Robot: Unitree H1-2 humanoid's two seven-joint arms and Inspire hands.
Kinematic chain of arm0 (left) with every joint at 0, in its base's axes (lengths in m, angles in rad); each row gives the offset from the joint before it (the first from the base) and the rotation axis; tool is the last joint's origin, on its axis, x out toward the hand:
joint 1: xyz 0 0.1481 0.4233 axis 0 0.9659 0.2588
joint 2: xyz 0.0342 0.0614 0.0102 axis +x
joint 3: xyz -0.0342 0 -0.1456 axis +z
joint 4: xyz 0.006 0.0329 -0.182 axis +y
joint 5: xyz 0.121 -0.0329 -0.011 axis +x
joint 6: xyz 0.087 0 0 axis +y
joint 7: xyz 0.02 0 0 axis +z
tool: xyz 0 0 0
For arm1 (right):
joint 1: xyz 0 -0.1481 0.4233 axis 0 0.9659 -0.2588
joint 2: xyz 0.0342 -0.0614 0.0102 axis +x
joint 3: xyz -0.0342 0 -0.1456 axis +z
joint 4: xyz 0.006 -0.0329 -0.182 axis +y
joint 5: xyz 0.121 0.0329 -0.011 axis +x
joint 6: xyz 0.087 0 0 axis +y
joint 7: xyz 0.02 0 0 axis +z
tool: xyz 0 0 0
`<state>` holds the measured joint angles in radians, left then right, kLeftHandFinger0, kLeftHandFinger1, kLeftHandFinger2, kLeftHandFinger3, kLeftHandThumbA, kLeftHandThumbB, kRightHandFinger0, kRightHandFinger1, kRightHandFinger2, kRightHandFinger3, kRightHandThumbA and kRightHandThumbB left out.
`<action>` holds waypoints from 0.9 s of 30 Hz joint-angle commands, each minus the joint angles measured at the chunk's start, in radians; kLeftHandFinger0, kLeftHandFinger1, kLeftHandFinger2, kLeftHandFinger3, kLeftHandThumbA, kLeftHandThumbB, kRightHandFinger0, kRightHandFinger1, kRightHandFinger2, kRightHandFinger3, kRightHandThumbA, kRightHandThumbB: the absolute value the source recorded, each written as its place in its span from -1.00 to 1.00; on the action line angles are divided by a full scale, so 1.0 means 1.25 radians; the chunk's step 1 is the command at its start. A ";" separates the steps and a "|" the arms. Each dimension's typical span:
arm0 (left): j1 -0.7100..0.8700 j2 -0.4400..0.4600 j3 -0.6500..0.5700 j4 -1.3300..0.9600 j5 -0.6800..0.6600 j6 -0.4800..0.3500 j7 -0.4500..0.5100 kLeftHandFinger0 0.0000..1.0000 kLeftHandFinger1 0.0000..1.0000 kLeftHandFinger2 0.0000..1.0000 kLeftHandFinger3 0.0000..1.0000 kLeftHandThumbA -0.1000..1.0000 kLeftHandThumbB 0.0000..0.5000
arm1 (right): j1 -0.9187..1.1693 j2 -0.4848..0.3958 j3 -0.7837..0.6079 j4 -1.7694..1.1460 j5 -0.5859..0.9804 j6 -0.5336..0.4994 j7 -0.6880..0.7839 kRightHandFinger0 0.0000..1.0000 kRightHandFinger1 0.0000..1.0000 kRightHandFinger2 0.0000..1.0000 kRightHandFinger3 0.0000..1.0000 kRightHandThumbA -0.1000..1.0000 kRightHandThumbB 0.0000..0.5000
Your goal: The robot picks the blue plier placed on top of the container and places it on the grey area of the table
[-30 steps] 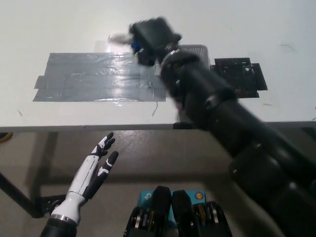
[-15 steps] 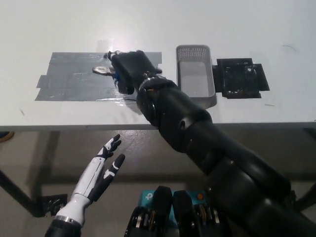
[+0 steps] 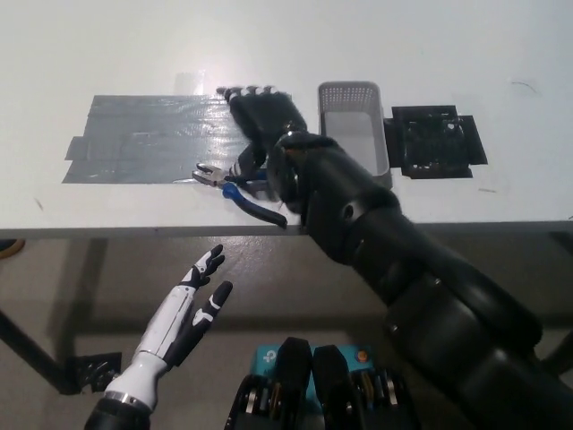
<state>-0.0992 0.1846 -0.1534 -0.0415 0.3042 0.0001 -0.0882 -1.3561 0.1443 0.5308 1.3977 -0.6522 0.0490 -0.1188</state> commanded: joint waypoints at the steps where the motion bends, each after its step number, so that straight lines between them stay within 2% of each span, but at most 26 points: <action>1: -0.023 0.015 -0.003 -0.018 -0.004 -0.038 -0.010 1.00 1.00 1.00 1.00 1.00 -0.83 | -0.123 -0.037 -0.032 -0.058 0.025 -0.050 -0.115 1.00 1.00 1.00 1.00 1.00 0.74; 6: -0.028 0.016 -0.009 -0.013 -0.001 -0.046 -0.013 1.00 1.00 1.00 1.00 1.00 -0.84 | -0.188 -0.094 -0.073 -0.140 0.039 -0.072 -0.130 1.00 1.00 1.00 1.00 1.00 0.59; 8: -0.032 0.018 -0.014 -0.006 0.004 -0.054 -0.012 1.00 1.00 1.00 1.00 1.00 -0.83 | -0.193 -0.110 -0.094 -0.171 0.051 -0.082 -0.117 1.00 1.00 1.00 1.00 1.00 0.61; 9: -0.031 0.018 -0.015 -0.002 0.008 -0.063 -0.008 1.00 1.00 1.00 1.00 1.00 -0.86 | -0.193 -0.130 -0.107 -0.211 0.056 -0.090 -0.111 1.00 1.00 1.00 1.00 1.00 0.60; 10: -0.031 0.015 -0.015 -0.003 0.007 -0.056 -0.008 1.00 1.00 1.00 1.00 1.00 -0.85 | -0.179 -0.163 -0.127 -0.300 0.066 -0.086 -0.079 1.00 1.00 1.00 1.00 1.00 0.48; 13: -0.035 0.015 -0.010 0.000 0.006 -0.053 -0.006 1.00 1.00 1.00 1.00 1.00 -0.81 | -0.125 -0.221 -0.163 -0.501 0.086 -0.062 -0.003 1.00 1.00 1.00 1.00 1.00 0.41; 14: -0.039 0.014 -0.006 0.002 0.004 -0.054 -0.003 1.00 1.00 1.00 1.00 1.00 -0.83 | -0.078 -0.263 -0.185 -0.645 0.106 -0.040 0.048 1.00 1.00 1.00 1.00 1.00 0.38; 15: -0.041 0.012 -0.002 0.005 0.001 -0.053 0.000 1.00 1.00 1.00 1.00 1.00 -0.80 | -0.053 -0.287 -0.194 -0.733 0.116 -0.015 0.088 1.00 1.00 1.00 1.00 1.00 0.26; 16: -0.043 0.012 0.004 0.004 -0.001 -0.048 0.002 1.00 1.00 1.00 1.00 1.00 -0.76 | -0.033 -0.305 -0.202 -0.796 0.126 -0.006 0.112 1.00 1.00 1.00 1.00 1.00 0.23; 20: -0.044 0.015 0.023 -0.002 -0.015 -0.042 0.007 1.00 1.00 1.00 1.00 1.00 -0.72 | 0.104 -0.386 -0.258 -1.116 0.185 0.061 0.196 1.00 1.00 1.00 1.00 1.00 0.20; 23: -0.047 0.011 0.035 0.002 -0.029 -0.042 0.014 1.00 1.00 1.00 1.00 1.00 -0.51 | 0.257 -0.423 -0.327 -1.363 0.269 0.145 0.223 1.00 1.00 1.00 1.00 1.00 0.33; 24: -0.048 0.009 0.040 0.006 -0.034 -0.041 0.016 1.00 1.00 1.00 1.00 1.00 -0.35 | 0.325 -0.440 -0.345 -1.446 0.284 0.153 0.222 1.00 1.00 1.00 1.00 1.00 0.32; 26: -0.047 0.006 0.047 0.012 -0.041 -0.038 0.022 1.00 1.00 1.00 1.00 1.00 -0.22 | 0.431 -0.446 -0.375 -1.551 0.314 0.155 0.198 1.00 1.00 1.00 1.00 1.00 0.28; 27: -0.050 0.003 0.049 0.021 -0.045 -0.041 0.024 1.00 1.00 1.00 1.00 1.00 -0.21 | 0.524 -0.443 -0.398 -1.625 0.367 0.149 0.170 1.00 1.00 1.00 1.00 1.00 0.23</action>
<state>-0.1173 0.1916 -0.1572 0.0027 0.3045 -0.0218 -0.0960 -1.1067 -0.1616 0.3111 0.5156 -0.5685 0.0401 -0.1092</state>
